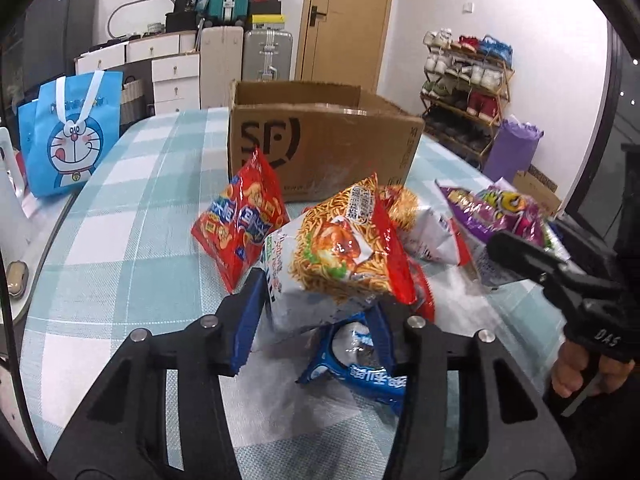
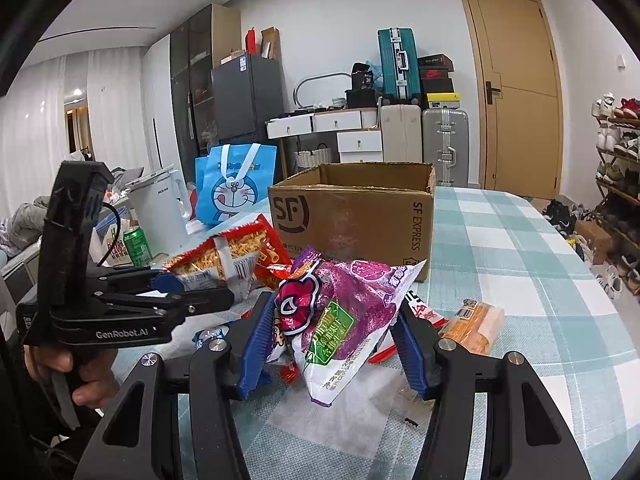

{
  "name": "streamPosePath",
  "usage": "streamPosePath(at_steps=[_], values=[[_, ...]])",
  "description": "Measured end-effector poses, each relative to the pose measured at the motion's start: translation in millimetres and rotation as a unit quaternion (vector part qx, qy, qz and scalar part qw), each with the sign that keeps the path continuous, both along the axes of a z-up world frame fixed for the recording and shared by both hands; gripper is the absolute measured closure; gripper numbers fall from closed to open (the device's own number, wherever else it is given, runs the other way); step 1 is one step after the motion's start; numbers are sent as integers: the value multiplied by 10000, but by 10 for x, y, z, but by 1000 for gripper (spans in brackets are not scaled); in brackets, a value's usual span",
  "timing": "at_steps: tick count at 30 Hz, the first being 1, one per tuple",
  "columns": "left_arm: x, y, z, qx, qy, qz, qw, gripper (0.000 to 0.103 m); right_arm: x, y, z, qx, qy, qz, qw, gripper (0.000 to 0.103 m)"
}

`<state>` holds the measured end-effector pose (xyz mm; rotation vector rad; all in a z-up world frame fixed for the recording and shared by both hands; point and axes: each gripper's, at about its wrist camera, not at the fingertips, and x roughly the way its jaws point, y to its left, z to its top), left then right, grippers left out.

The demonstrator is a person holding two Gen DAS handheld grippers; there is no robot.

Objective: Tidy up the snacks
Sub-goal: 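Lift and carry the pink bag with right tool while left tool carries the noodle bag over the box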

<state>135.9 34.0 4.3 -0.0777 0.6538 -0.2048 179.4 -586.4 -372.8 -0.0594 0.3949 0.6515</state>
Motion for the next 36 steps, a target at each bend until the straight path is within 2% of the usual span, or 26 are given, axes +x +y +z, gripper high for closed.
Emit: streamPosePath(at_steps=[8, 14, 20, 27, 36], values=[[-144, 12, 261, -65, -234, 140, 9996, 58, 11, -28, 87, 99, -57, -26, 9999, 46], [-80, -1, 429, -62, -338, 204, 9992, 58, 62, 21, 247, 146, -196, 16, 9997, 46], [148, -90, 571, -6, -386, 198, 9991, 58, 158, 95, 419, 221, -328, -1, 9992, 46], [414, -171, 706, 50, -432, 262, 9987, 58, 398, 132, 588, 301, -287, -81, 9991, 46], [924, -27, 989, 66, -469, 578, 9972, 58, 717, 285, 856, 313, -323, -132, 9989, 46]])
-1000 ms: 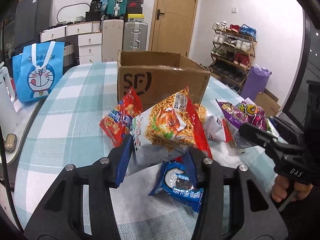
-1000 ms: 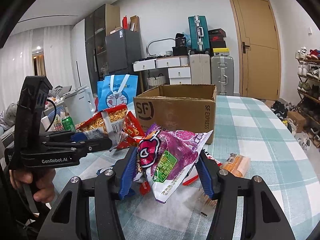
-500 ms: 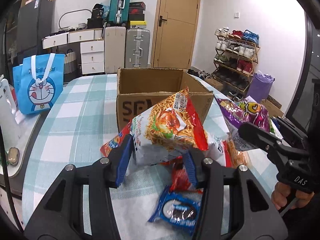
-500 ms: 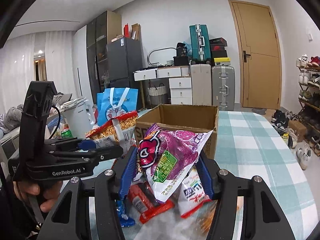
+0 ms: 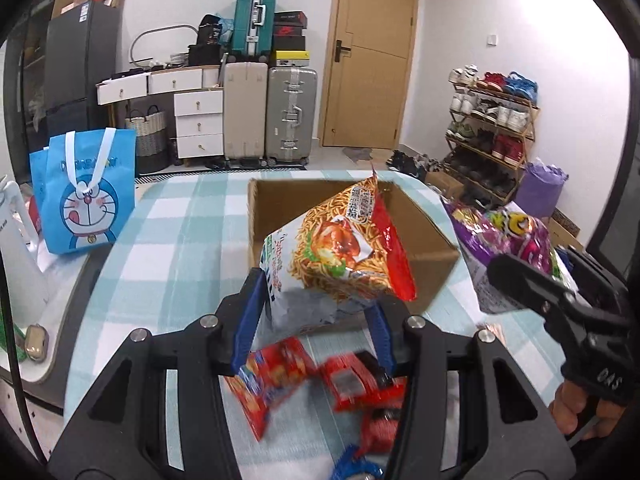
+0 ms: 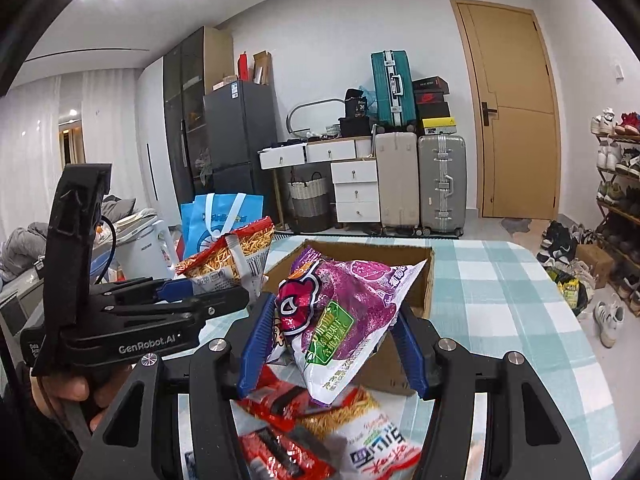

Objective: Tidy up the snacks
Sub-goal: 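Lift and carry the pink bag with right tool while left tool carries the noodle bag over the box, then open right tool to drop the pink bag while left tool drops the noodle bag into the box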

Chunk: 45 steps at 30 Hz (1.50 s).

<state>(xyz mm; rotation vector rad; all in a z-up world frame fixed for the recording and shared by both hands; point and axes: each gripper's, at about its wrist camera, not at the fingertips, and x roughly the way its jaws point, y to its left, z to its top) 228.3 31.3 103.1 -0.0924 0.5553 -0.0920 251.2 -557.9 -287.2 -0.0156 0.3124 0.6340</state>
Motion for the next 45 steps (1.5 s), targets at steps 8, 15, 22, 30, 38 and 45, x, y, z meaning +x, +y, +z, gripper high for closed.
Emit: streamPosePath(at_steps=[8, 15, 22, 30, 38, 45], values=[[566, 197, 145, -4, 186, 344, 9992, 58, 277, 193, 102, -77, 93, 0, 9999, 46], [1002, 271, -11, 117, 451, 479, 9978, 57, 586, 328, 91, -100, 326, -119, 9993, 46], [1148, 164, -128, 407, 417, 471, 9972, 57, 883, 402, -9, -168, 566, -238, 9980, 45], [1268, -4, -274, 536, 603, 359, 9961, 57, 1045, 350, -190, -176, 757, -237, 9967, 38], [1034, -26, -345, 440, 536, 143, 9975, 39, 840, 56, -192, -75, 500, -285, 9983, 2], [604, -17, -313, 481, 304, 63, 9984, 3, 620, -136, -325, -333, 740, -287, 9963, 1]])
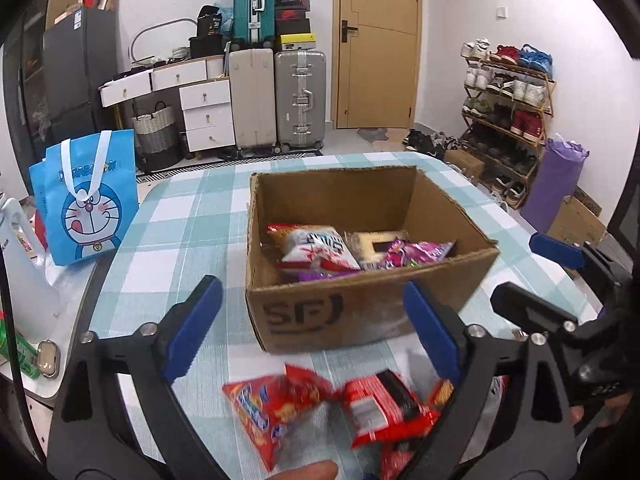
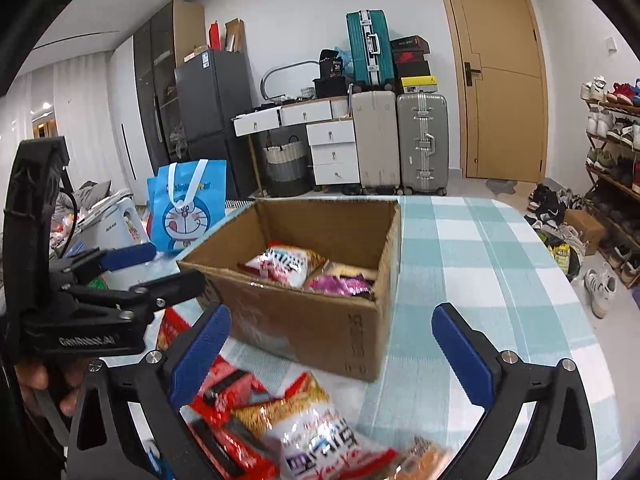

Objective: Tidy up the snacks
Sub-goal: 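Open right tool to drop the pink bag while left tool drops the noodle bag into the box, then move right tool to the orange bread roll while left tool approaches the blue cookie pack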

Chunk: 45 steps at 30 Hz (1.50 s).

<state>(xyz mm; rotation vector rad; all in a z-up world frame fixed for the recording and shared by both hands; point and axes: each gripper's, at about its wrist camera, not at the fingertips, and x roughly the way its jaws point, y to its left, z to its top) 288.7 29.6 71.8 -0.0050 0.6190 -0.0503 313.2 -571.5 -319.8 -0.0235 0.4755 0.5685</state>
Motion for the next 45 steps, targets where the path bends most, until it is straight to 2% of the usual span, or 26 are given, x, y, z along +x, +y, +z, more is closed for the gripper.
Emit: streamPosePath(at_steps=[11, 15, 25, 29, 38, 45], values=[[-531, 47, 11, 190, -172, 26, 9997, 1, -210, -205, -171, 182, 285, -100, 9994, 1], [-682, 197, -57, -31, -145, 101, 9998, 1, -304, -208, -221, -57, 387, -255, 9989, 1], [-944, 439, -402, -383, 156, 390, 9984, 1, -466, -282, -382, -130, 578, -358, 9976, 1], [-1004, 376, -480, -206, 224, 388, 9988, 1, -523, -339, -471, -180, 707, -553, 9958, 1], [-1246, 212, -497, -122, 133, 180, 9997, 1, -687, -431, -669, -361, 881, -758, 9926, 1], [-1449, -13, -523, 252, -79, -23, 9996, 1, -819, -458, -783, -368, 979, -707, 9920, 1]])
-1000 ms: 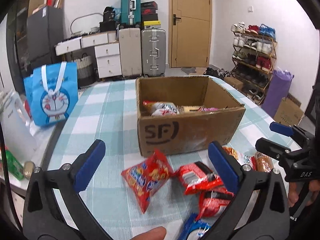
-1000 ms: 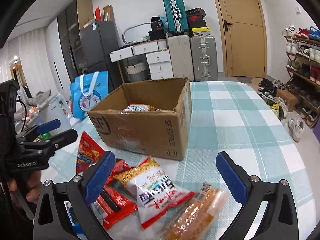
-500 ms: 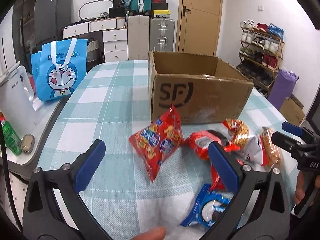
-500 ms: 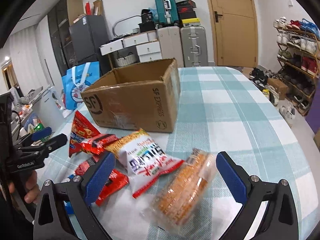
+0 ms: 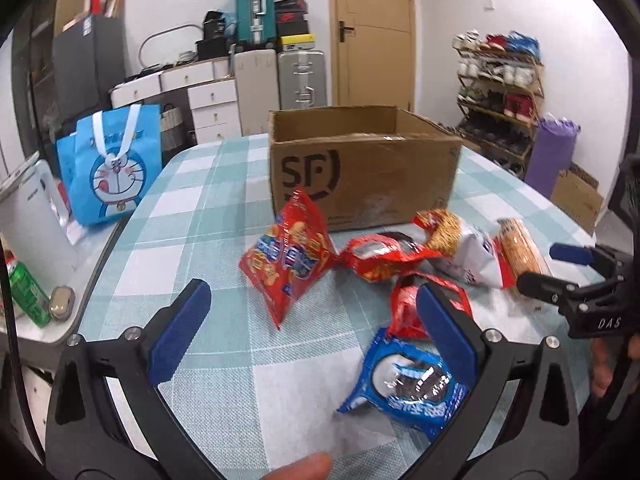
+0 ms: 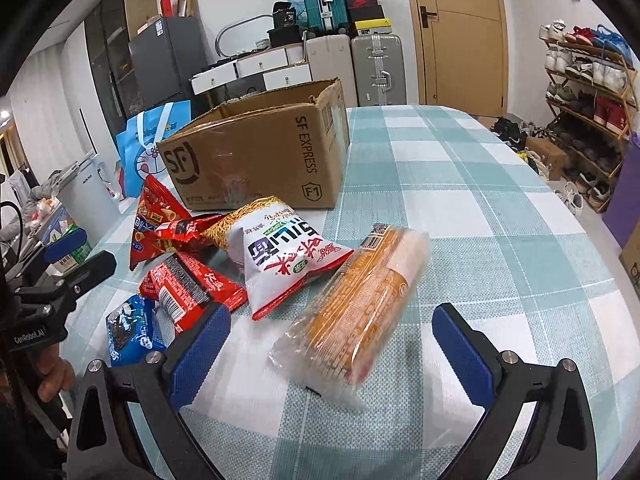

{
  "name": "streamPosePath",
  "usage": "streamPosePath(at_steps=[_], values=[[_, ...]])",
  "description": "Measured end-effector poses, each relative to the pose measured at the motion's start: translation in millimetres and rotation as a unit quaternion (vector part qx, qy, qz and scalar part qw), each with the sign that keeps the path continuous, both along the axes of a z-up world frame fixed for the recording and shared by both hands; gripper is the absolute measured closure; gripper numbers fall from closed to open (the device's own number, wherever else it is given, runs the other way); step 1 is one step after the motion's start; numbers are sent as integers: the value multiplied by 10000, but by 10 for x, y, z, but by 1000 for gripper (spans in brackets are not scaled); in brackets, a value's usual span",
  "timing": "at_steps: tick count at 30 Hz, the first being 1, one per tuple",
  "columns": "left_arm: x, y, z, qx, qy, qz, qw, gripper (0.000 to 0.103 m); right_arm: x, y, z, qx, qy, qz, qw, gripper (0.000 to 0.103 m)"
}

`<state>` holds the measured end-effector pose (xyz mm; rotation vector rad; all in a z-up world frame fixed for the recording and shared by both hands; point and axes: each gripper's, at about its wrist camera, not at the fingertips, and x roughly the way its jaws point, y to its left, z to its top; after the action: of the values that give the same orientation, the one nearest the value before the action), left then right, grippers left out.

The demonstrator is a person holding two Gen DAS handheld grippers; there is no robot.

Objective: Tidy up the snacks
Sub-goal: 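Move right tool to the orange bread roll while left tool approaches the blue cookie pack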

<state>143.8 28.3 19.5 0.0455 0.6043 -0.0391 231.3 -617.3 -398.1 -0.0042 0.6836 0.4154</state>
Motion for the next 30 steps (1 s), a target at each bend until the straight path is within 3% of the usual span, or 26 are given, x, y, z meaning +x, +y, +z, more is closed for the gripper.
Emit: streamPosePath(at_steps=[10, 18, 26, 30], values=[[-49, -79, -197, -382, 511, -337, 9974, 1, 95, -65, -83, 23, 233, -168, 9996, 1], [-51, -263, -330, -116, 635, -570, 9963, 1, 163, -78, -93, -473, 158, -549, 9972, 1], [-20, -281, -386, -60, 714, -646, 9953, 1, 184, -300, -86, -550, 148, -761, 9955, 1], [3, -274, -414, -57, 747, -673, 9949, 1, 200, -234, -91, -618, 141, -616, 9961, 1]])
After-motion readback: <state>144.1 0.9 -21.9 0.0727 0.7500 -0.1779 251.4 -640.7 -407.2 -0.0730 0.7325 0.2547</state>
